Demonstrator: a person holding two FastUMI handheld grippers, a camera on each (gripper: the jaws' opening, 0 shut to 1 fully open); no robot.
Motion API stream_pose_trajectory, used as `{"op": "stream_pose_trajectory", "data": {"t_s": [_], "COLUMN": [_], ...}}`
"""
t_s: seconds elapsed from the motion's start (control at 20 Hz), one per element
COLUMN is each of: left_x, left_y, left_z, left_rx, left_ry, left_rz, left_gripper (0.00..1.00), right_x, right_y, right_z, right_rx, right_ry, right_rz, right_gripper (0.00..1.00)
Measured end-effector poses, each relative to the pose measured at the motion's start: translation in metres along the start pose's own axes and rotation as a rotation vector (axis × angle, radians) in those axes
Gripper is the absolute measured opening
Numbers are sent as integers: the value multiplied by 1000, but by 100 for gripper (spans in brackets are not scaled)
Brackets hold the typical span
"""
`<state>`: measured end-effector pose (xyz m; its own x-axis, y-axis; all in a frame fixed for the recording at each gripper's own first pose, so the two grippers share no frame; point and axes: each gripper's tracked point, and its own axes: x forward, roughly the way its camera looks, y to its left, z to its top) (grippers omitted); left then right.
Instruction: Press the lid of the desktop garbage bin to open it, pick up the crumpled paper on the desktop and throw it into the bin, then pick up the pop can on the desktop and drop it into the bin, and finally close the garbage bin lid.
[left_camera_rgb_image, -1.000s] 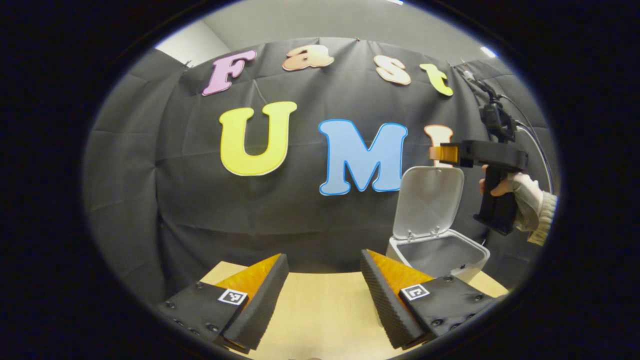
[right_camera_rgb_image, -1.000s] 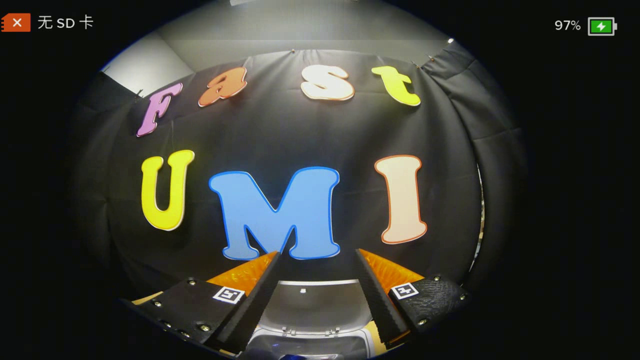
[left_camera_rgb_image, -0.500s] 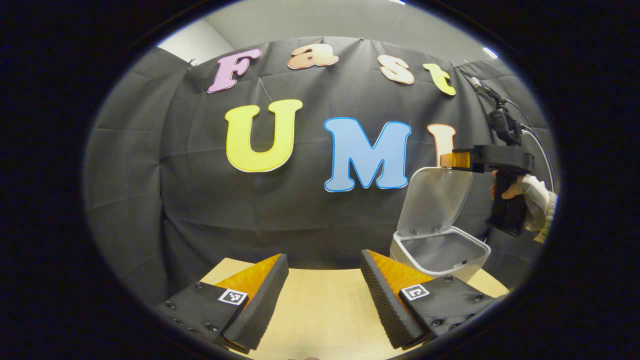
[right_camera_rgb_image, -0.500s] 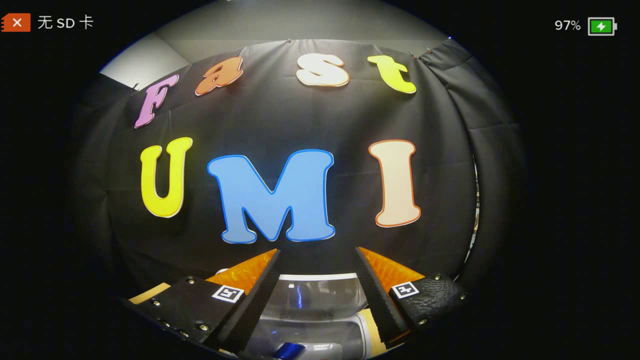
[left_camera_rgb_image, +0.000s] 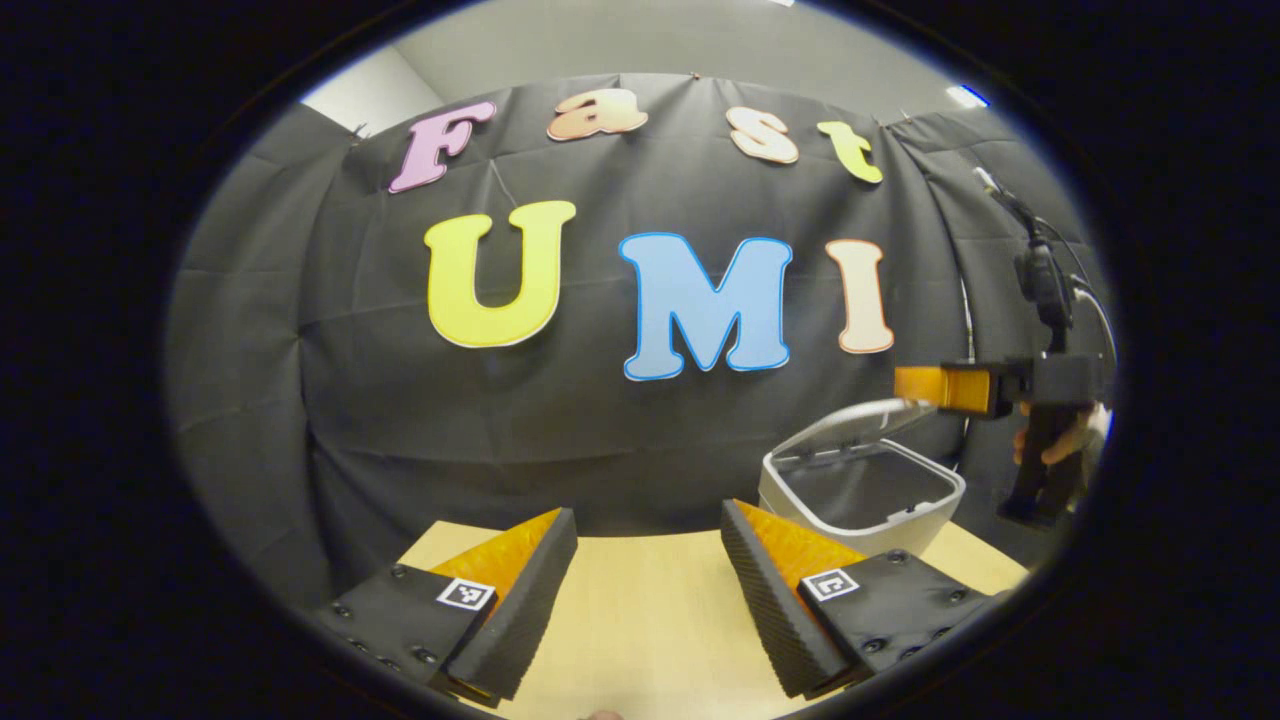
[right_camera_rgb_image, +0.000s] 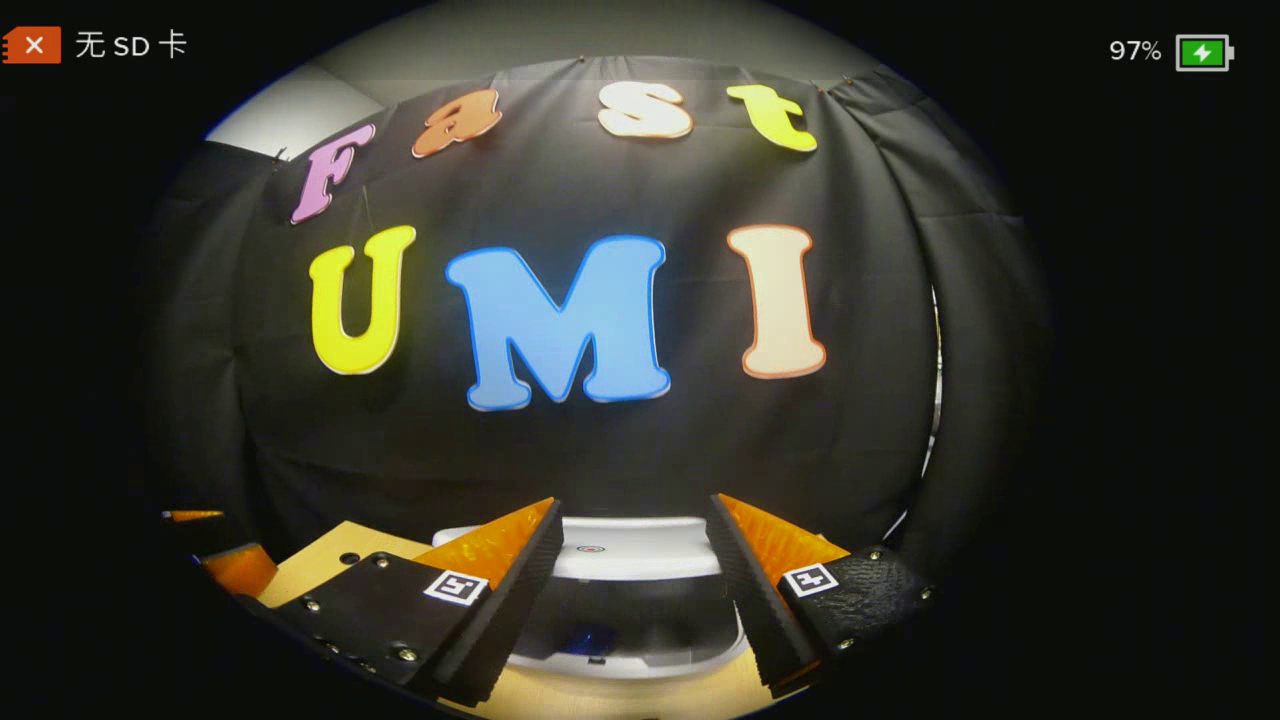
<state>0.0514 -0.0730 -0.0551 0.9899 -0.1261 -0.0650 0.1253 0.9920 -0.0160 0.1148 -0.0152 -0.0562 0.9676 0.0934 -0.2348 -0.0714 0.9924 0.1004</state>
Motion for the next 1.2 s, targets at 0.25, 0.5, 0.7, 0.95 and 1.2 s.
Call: {"op": "stream_pose_trajectory", "data": {"t_s": [0.25, 0.5, 0.7, 0.95, 1.2], "left_x": [-5, -8, -6, -2, 0], "left_y": [4, 11, 12, 11, 8], "left_z": [-4, -10, -15, -17, -17], "left_rx": [-1, -2, -2, 13, 10], "left_ry": [11, 25, 29, 32, 32], "left_rz": [5, 26, 34, 43, 32], "left_gripper": [100, 100, 100, 100, 100], "right_x": [-3, -4, -3, -2, -1], "right_y": [-1, 0, 1, 1, 0], "right_z": [-54, -73, -73, -75, -80], "right_rx": [12, -26, -37, -42, -41], "right_ry": [89, 105, 81, 72, 27], "right_rz": [6, 2, 8, -3, -13], "right_gripper": [92, 93, 93, 94, 95]}}
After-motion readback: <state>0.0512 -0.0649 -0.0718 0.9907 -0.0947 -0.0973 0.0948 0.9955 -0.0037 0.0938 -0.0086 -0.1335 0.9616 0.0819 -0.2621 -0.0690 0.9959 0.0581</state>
